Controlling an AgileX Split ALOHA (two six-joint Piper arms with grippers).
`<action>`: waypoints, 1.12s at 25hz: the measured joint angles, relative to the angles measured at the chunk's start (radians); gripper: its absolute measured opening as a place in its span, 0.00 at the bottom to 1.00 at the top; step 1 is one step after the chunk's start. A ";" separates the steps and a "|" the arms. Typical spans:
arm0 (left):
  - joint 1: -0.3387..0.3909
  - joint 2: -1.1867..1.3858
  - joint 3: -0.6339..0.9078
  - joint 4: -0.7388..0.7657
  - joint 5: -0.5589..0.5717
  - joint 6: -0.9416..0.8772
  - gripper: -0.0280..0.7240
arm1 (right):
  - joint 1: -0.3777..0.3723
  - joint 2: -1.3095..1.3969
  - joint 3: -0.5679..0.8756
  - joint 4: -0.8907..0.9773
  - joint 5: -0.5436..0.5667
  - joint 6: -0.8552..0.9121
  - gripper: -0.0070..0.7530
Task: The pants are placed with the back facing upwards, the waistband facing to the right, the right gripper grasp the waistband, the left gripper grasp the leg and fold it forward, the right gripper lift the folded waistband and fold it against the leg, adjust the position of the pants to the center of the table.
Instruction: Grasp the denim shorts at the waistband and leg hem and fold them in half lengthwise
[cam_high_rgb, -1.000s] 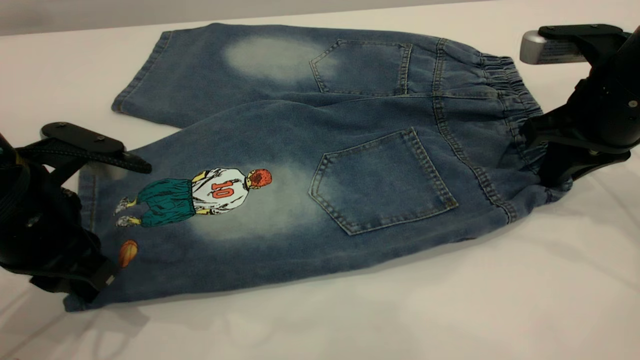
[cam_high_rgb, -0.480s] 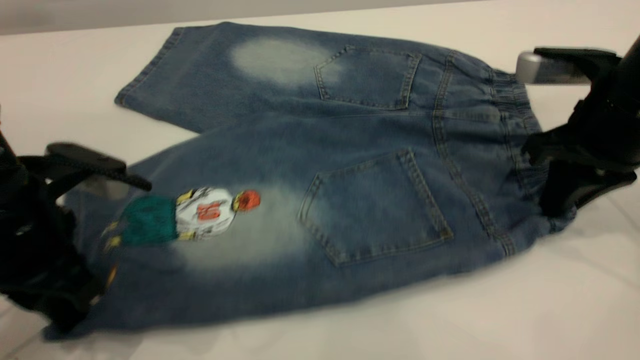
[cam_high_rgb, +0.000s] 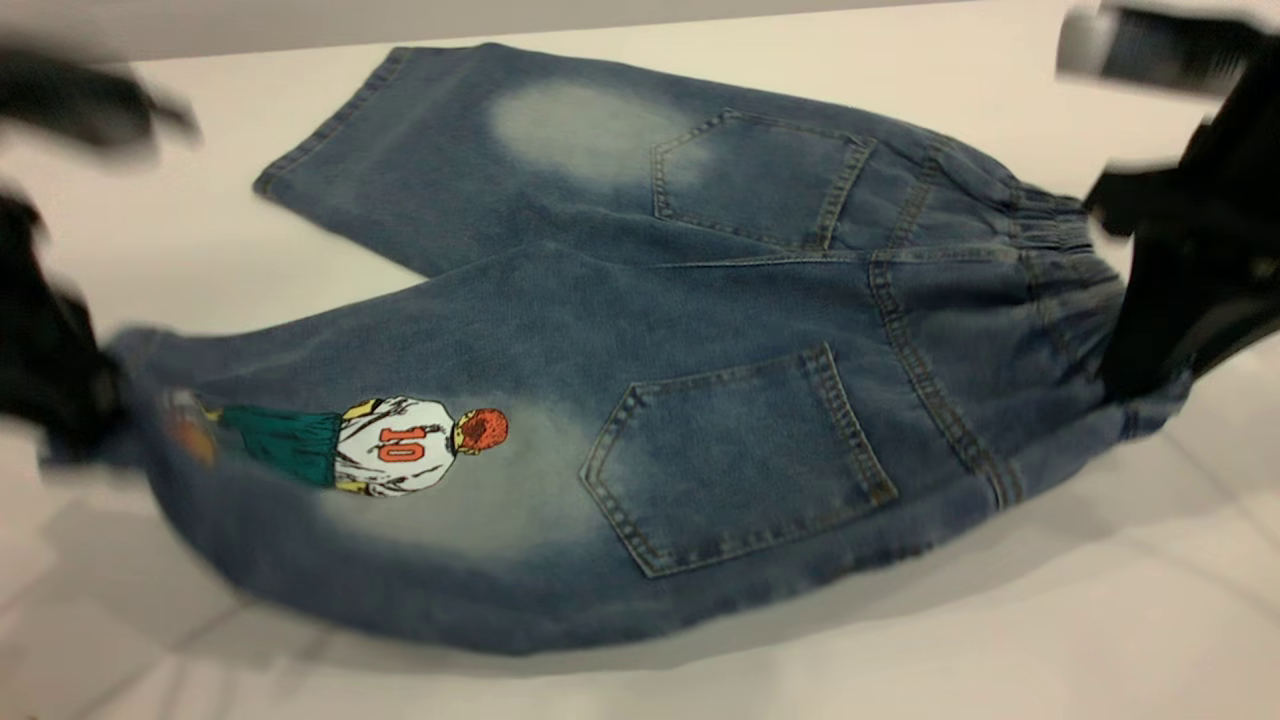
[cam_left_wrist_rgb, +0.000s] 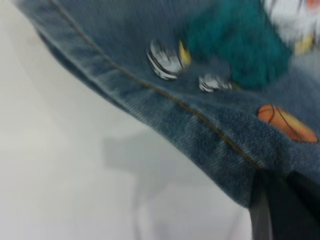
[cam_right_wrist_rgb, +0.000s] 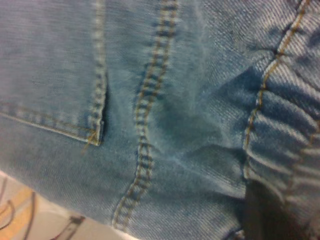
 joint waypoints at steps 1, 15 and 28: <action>0.000 -0.030 -0.015 0.016 0.004 -0.018 0.09 | 0.000 -0.025 0.000 0.001 0.011 0.015 0.07; 0.048 0.073 -0.376 0.448 -0.028 -0.291 0.09 | 0.000 -0.090 -0.039 0.207 0.020 0.132 0.07; 0.071 0.411 -0.690 0.478 -0.084 -0.301 0.09 | -0.062 0.019 -0.193 0.362 0.012 0.293 0.07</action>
